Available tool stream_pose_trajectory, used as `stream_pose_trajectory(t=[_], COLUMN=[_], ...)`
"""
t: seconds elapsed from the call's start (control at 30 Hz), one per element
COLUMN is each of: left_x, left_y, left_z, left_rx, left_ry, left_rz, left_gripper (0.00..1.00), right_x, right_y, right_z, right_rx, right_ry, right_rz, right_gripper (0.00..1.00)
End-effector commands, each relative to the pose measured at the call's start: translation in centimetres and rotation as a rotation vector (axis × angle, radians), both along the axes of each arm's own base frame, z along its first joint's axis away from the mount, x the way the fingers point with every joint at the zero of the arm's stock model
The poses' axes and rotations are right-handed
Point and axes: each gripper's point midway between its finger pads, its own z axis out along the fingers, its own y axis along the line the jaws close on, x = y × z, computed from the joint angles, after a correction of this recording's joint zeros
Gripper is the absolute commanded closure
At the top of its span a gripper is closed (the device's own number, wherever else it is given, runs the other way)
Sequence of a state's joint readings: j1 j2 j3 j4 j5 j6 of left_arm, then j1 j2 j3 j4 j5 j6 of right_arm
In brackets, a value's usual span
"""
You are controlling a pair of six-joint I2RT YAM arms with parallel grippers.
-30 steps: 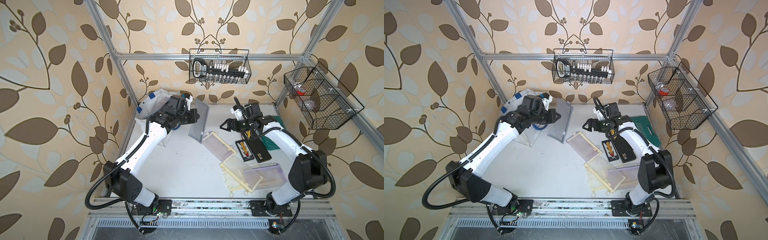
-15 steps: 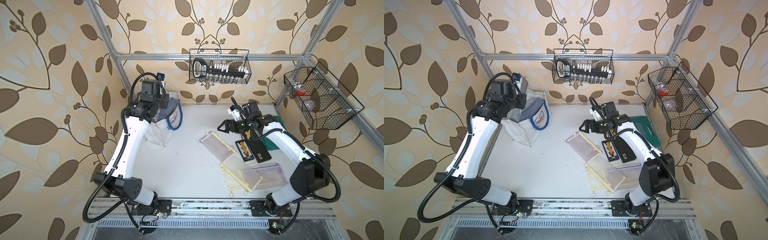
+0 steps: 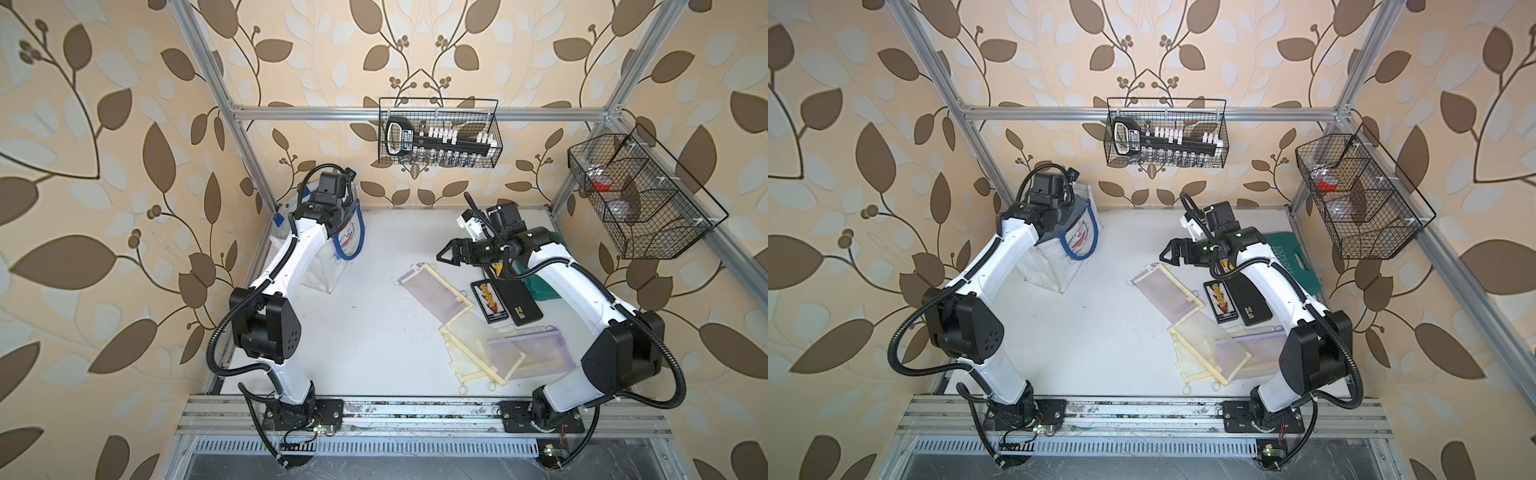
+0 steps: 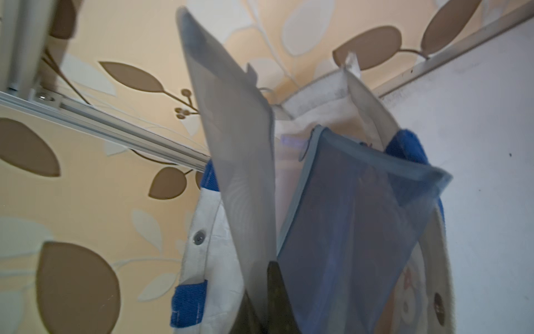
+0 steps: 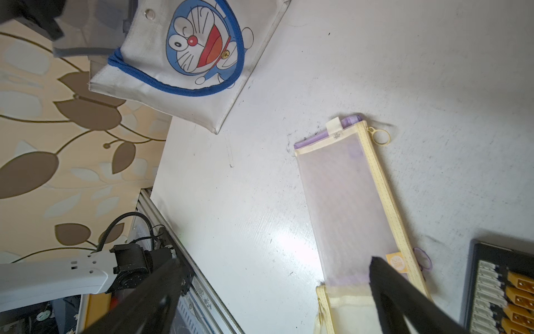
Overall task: Put the pencil pouch into the canvas bag
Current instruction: Place the pencil pouch in the canvas bag.
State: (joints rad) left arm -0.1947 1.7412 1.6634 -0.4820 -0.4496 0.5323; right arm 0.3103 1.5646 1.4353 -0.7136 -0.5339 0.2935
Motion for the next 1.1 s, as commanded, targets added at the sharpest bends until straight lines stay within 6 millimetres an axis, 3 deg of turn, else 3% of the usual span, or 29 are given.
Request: stream_pose_trajectory(t=[0.0, 0.23, 0.37, 0.4, 0.63, 0.83, 0.93, 1.07], left_x=[0.4, -1.0, -1.8, -2.0, -4.9, -9.1, -11.8, -15.0], left_y=[0.4, -0.2, -1.0, -1.0, -1.1, -1.4, -3.4, -9.4], left_z=[-0.1, -3.7, -3.4, -2.9, 3.0, 7.7, 8.9, 6.4], left_rx=[-0.012, -0.206, -0.359, -0.379, -0.477, -0.535, -0.637, -0.756], left_ry=[-0.035, 0.048, 0.064, 0.056, -0.025, -0.082, -0.073, 0.019], left_rz=[0.015, 0.048, 0.058, 0.063, 0.081, 0.066, 0.03, -0.013], left_gripper=[1.0, 1.0, 0.71, 0.63, 0.35, 0.28, 0.28, 0.25], right_x=[0.6, 1.1, 1.1, 1.0, 0.3, 0.3, 0.6, 1.2], right_y=[0.2, 0.5, 0.4, 0.4, 0.0, 0.2, 0.0, -0.9], right_z=[0.8, 1.0, 0.7, 0.7, -0.8, -2.4, -3.9, -7.3], right_rx=[-0.005, 0.01, 0.0, -0.004, -0.023, -0.016, -0.039, -0.078], right_ry=[-0.019, -0.015, -0.015, -0.016, 0.002, 0.033, 0.052, 0.114], right_rz=[0.009, 0.008, 0.003, 0.003, 0.0, -0.005, -0.008, -0.016], right_gripper=[0.01, 0.01, 0.01, 0.01, 0.01, 0.01, 0.01, 0.01])
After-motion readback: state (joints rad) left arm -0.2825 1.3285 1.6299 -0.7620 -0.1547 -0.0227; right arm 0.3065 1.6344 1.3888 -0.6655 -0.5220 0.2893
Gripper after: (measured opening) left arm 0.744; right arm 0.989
